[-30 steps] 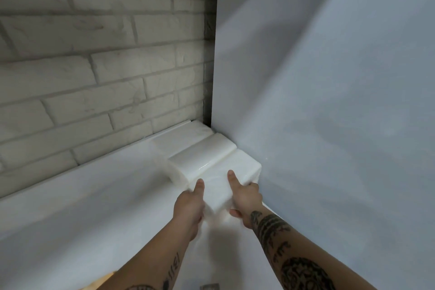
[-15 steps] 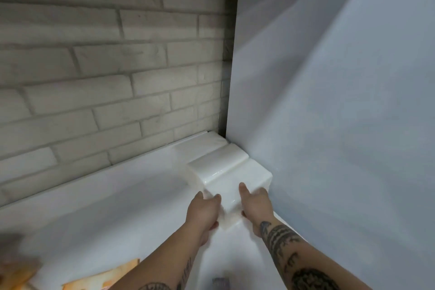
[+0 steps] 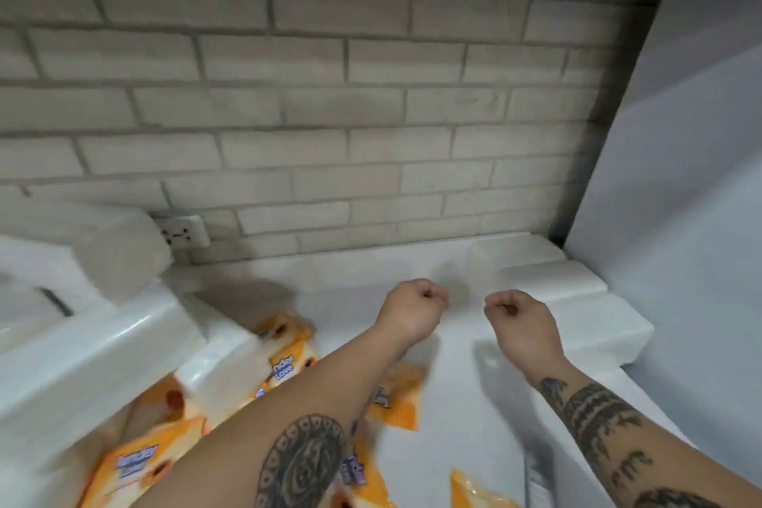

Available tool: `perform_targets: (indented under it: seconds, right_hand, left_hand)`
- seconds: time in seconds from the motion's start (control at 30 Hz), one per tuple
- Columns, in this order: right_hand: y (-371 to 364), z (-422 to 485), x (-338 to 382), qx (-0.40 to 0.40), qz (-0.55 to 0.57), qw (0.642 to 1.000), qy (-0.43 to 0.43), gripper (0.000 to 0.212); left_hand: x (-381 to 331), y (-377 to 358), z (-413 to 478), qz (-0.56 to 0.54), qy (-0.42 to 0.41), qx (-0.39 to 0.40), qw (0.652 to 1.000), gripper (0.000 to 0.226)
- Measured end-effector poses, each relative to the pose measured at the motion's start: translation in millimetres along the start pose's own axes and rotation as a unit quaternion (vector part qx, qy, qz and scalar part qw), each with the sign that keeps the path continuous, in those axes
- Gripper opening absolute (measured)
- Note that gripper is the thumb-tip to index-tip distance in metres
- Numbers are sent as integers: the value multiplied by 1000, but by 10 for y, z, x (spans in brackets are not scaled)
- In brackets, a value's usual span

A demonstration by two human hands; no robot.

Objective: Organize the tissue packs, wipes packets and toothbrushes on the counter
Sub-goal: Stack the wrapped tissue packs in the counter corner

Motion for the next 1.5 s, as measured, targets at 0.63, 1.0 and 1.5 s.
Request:
perform_targets:
  seconds: [0.63, 1.0, 1.5]
  right_hand:
    - [-3857, -2374, 1787, 276, 81, 957, 28, 57]
    - [-4650, -2563, 1602, 254, 247, 914, -198, 131]
    - [-3532, -2471, 1619, 222, 366, 904, -16, 59]
  left_hand:
    - [1304, 3808, -3207, 175, 24, -327, 929, 25]
    - [2146, 3680, -3203, 28, 54, -228, 972, 45]
    - [1502, 3093, -2692, -109, -47, -87, 989, 45]
Point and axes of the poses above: each hand's wrist, its own z-axis towards the middle knuckle, its own y-axis out of the back of the hand, x = y × z, the point moved 10 cm from there along z, towards the middle knuckle, and after that the axes turned 9 degrees about x, right-handed, at the moved point
